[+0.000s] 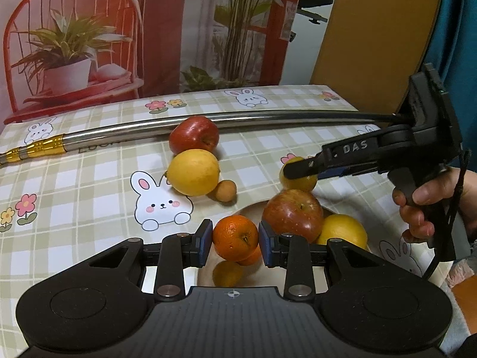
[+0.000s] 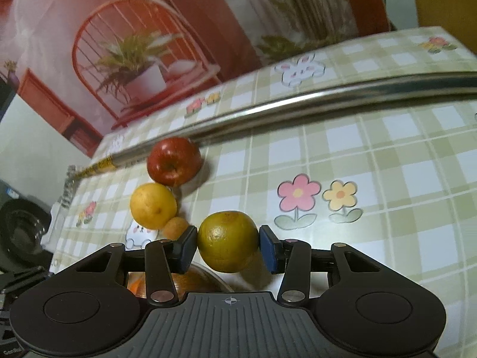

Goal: Organize fruits
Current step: 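Carry the tangerine and citrus over the white plate and open the left tool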

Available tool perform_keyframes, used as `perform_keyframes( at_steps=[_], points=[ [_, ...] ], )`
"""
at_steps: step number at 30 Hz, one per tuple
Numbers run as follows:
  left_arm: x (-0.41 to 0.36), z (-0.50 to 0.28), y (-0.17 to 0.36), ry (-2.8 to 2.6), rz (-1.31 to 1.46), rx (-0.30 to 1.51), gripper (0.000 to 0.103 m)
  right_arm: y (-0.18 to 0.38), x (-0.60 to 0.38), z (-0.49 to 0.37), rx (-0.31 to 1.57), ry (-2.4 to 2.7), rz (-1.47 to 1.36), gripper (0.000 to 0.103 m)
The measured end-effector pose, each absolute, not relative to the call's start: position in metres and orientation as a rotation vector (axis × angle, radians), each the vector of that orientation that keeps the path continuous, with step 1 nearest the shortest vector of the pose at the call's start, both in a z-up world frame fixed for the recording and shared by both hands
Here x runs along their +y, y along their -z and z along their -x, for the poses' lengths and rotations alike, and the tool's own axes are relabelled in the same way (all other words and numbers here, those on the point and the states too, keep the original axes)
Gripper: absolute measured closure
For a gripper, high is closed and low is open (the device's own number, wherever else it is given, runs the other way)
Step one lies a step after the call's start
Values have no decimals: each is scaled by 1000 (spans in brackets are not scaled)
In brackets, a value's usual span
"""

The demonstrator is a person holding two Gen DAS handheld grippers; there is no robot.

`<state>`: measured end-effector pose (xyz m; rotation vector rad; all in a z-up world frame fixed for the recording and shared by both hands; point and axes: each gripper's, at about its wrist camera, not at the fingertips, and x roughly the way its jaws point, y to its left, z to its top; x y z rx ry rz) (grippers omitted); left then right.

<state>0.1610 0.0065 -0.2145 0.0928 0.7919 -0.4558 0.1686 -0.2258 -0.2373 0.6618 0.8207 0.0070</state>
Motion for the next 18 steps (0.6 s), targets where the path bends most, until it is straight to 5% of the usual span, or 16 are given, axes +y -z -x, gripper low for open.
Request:
perform_keyframes(
  at_steps=[18],
  points=[
    [-19,-150,236,538,-168,859,68,223,-213,-92,654,16,-672,61]
  ],
)
